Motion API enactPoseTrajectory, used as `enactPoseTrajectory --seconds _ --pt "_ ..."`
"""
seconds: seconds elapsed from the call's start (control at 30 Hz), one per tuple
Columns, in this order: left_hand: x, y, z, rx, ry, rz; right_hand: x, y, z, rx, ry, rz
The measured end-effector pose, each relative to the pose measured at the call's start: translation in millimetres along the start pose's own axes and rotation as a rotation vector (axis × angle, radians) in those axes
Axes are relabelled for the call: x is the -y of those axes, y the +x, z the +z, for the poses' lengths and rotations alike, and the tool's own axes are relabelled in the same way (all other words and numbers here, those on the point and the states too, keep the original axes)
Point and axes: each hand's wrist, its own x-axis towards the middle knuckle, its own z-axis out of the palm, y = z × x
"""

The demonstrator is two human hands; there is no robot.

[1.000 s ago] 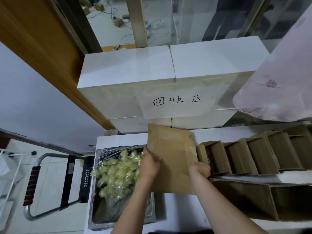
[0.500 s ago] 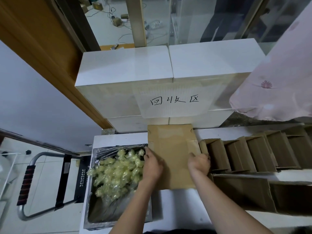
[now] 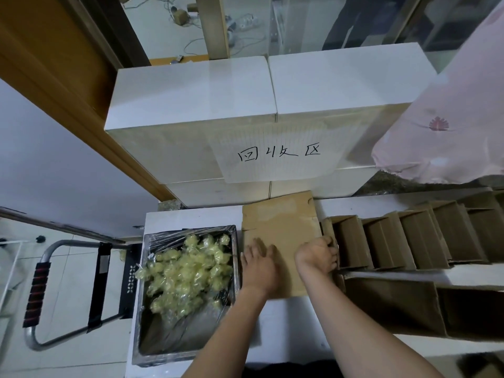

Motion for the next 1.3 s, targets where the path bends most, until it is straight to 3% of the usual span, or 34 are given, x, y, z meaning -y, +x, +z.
enactPoseTrajectory --seconds 0.43,0.6,0.77,0.9,1.03,1.3 --pt "17.2 20.2 48.6 0.134 -0.001 0.013 -11.1 22.1 59.9 0.148 -0.254 -0.150" --pt "24.4 33.4 61.3 0.098 -0.005 0.041 -16.7 32.7 73.2 0.092 -0.265 -0.118" --pt "21.2 49.1 72.6 -0.049 -0.050 0.005 -17.1 30.8 88.1 -0.014 -0.308 -0.135" --pt "22.0 59.0 75.7 -0.159 -0.116 -0.020 -34.0 31.2 101.2 -0.080 -0.450 -0.411" --pt "24.4 63.5 81.4 -0.212 -0.135 -0.001 -55.7 41.4 112.4 0.082 -0.617 -0.686" --pt "37.7 78.5 111.6 -0.394 -0.320 0.114 -74.7 65.3 126.2 -0.022 -0.565 -0.886"
